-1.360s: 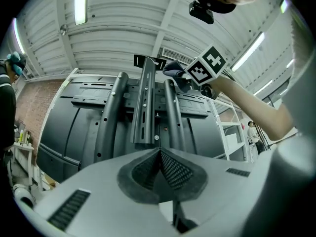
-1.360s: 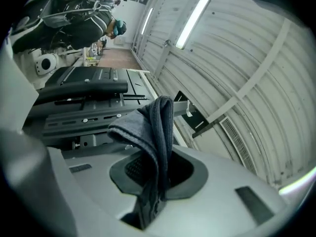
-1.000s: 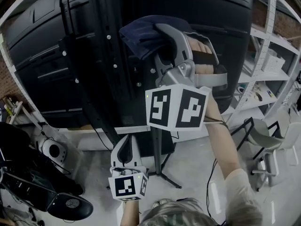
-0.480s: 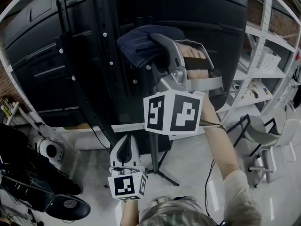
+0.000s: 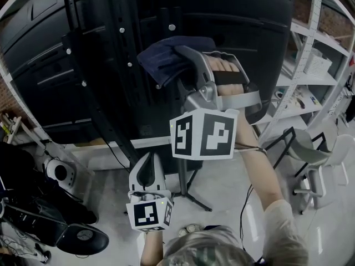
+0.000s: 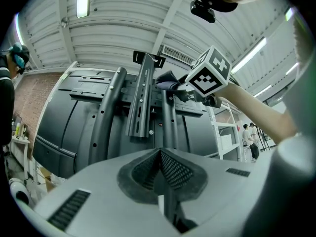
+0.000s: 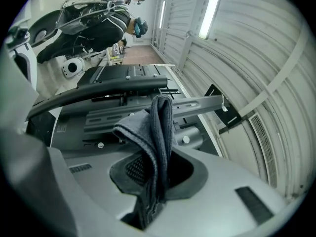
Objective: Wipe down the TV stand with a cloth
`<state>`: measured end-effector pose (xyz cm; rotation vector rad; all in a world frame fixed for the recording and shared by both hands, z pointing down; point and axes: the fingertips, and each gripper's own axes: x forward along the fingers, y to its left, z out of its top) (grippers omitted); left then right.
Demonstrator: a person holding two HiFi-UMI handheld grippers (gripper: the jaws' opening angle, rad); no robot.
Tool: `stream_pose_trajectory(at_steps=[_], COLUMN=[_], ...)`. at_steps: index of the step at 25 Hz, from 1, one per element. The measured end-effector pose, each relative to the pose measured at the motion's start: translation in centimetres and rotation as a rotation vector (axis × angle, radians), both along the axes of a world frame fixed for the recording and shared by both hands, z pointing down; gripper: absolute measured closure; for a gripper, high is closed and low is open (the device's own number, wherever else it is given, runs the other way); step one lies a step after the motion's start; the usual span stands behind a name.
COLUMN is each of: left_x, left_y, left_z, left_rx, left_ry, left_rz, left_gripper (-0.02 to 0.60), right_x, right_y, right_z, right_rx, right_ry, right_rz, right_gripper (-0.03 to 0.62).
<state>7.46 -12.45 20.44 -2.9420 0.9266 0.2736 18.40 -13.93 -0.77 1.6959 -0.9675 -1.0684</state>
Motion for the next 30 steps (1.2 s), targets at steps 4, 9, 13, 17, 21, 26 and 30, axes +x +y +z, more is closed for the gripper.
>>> stream_pose_trajectory(at_steps=[4,9,13,17,21,26,30], left_x=[0.2,0.4,0.6,0.6,0.4,0.2,0.4], left_y=[0.0,0.2,0.2,0.3,0.2,0.0,-0.3], left_z=[0.5,0.8,1.3,1.3,1.6,2.4,2.9], left_rx=[-0.005,-0.014,-0.024,-0.026,-0.032,-0.041,-0.037], left_ry=[-0.001,-0.004,-0.005,-0.006,-0.01,-0.009,-0.011], left_rz=[0.011,0.019,0.023,0.022,0.02,0.014,0.005], left_gripper=[0.566,0.566,0.566,0.566,0.566,0.566,0.566], right_x=[0.0,-0.1,-0.3,-0.4,-0.6,-0.7,-0.5], right_y=[0.0,0.0,0.4,0.1,-0.1,0.0,0.1], right_z=[1.8,3.8,4.9,7.0,9.3,11.7,13.2], right_rx=[-0.04,-0.07,-0.084,-0.134,-0.161,-0.185,-0.201], right_ry=[-0.02,-0.02,-0.006,-0.05,-0.062,-0.111,-0.153], right_rz=[0.0,0.016,0.046,0.022,0.023,0.012,0.004], right_gripper=[0.531,0.531,0.531,0.531,0.531,0.531,0.531])
